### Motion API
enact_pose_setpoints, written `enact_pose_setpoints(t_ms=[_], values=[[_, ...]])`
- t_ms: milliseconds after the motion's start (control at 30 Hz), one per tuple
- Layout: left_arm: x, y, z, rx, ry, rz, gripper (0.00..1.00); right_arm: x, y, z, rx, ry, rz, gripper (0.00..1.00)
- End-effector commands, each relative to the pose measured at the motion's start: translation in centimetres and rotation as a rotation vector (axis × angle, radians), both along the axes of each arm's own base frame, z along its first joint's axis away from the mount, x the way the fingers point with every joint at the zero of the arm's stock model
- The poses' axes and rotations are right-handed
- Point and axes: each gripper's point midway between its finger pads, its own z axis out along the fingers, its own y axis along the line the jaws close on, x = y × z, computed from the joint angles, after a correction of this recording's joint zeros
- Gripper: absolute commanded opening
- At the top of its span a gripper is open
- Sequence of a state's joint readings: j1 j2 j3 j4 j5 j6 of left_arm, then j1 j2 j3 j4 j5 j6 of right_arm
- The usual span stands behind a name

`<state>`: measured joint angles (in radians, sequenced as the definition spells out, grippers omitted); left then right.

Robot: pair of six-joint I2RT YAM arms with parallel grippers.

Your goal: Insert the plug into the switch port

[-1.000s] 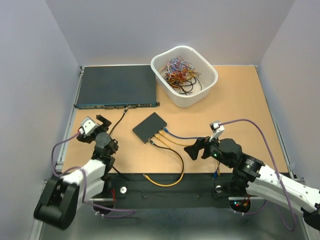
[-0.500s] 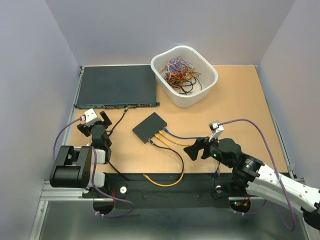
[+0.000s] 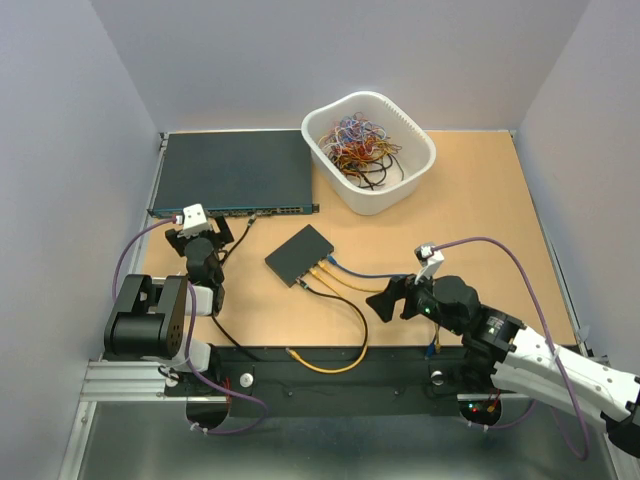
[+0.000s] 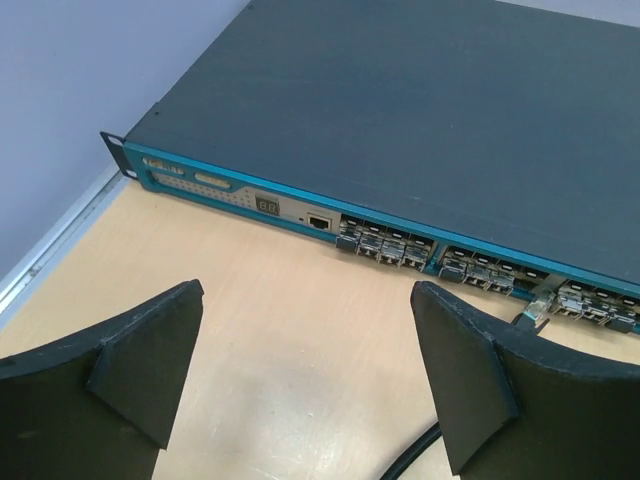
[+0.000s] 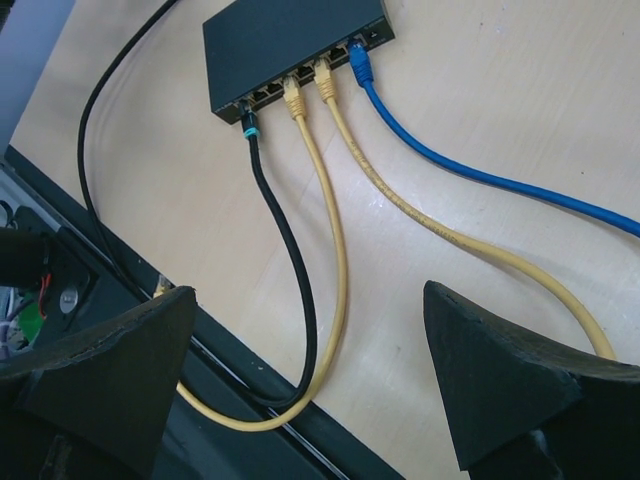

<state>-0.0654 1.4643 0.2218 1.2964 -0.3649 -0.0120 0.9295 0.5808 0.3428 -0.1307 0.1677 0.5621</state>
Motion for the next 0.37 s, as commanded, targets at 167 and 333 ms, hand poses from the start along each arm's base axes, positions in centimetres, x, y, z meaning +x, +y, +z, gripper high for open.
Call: enact_pose_setpoints(t_ms=[167,333], values=[[0.54,-0.26,7.16,0.003,-0.292,-0.009,0.99,-0.04,0.52,2.01,0.066,-0.031,0.01,1.0],[0.52,-0.23,7.21,0.002,-0.293,-0.008,0.99,0.54,0.11,2.18,0.057,-0.047,-0.024,1.0]])
